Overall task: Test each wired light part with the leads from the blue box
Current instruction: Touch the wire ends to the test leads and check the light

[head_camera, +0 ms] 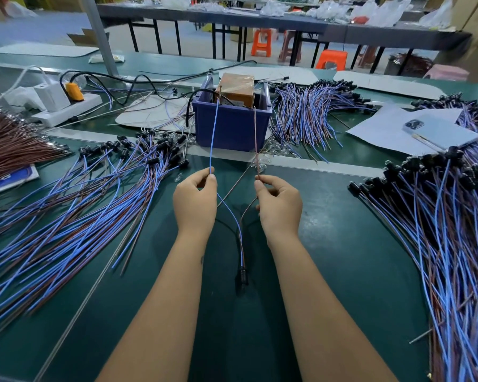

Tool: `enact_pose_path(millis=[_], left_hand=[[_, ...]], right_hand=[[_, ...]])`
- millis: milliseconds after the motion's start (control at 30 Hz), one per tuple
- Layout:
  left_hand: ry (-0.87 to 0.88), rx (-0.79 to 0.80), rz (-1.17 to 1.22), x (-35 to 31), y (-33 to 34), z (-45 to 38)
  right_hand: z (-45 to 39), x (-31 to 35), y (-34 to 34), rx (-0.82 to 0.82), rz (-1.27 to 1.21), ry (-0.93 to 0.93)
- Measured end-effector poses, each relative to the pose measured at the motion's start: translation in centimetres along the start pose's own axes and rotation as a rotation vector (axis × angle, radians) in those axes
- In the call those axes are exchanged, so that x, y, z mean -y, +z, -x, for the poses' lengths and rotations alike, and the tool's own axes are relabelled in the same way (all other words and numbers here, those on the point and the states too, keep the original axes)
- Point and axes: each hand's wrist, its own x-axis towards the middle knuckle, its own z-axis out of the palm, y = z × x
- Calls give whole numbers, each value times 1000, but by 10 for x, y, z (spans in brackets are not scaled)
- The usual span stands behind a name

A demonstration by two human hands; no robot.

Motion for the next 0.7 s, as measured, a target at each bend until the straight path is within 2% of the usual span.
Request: enact_pose_path(millis=[700], left_hand=[[-33,-5,-35,3,2,-3]], right_hand=[[0,-2,1,13,65,-4]])
